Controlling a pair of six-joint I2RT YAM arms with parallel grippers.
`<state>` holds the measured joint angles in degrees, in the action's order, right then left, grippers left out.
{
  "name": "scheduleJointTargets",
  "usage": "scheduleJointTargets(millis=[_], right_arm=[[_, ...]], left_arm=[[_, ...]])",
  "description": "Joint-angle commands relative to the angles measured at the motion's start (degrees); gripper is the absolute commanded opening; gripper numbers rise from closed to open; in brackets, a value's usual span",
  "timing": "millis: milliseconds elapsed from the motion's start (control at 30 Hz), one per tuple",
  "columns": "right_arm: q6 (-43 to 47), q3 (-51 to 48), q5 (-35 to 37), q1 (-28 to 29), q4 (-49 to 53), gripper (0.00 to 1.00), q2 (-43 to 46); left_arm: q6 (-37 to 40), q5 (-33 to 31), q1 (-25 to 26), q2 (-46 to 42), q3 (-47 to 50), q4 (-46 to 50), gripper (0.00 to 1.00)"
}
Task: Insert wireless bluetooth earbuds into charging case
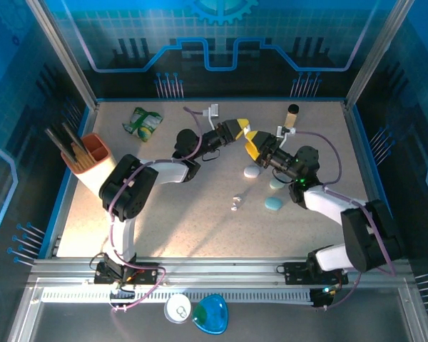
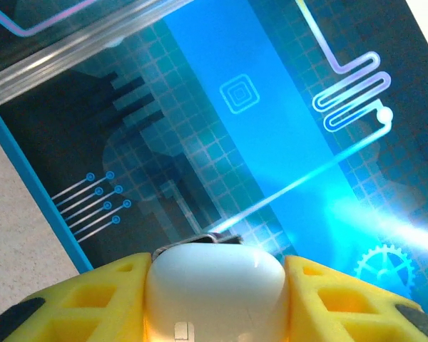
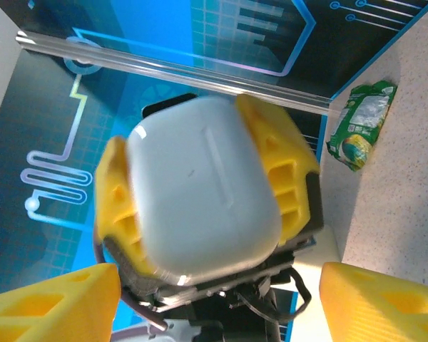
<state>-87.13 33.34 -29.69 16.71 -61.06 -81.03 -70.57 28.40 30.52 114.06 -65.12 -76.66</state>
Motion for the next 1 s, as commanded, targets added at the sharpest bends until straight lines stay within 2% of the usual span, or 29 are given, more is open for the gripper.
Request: scheduleJointTargets(millis=[0, 300, 633, 833, 967], right_arm=[[-5.3, 0.9, -0.8, -0.5, -11.0, 0.72, -3.1], [-5.6, 0.7, -1.9, -1.6, -14.3, 0.69, -6.0], [-7.9, 0.2, -2.8, -1.1, -14.2, 0.71, -1.9], [-11.3, -0.1, -2.2, -1.0, -18.4, 0.70, -2.7], [-14.3, -0.3, -1.4, -1.0, -20.4, 0.65, -3.4]], left_arm=[[0.2, 1.8, 0.7, -1.6, -0.8, -3.7, 0.42], [0.2, 3.4, 0.8, -3.1, 1.5, -3.7, 0.42], [11.1, 1.8, 0.8, -3.9, 2.9, -3.7, 0.43], [17.7, 5.3, 1.0, -5.4, 3.3, -3.6, 0.45], [23.5, 5.9, 1.0, -6.3, 4.7, -3.7, 0.45]])
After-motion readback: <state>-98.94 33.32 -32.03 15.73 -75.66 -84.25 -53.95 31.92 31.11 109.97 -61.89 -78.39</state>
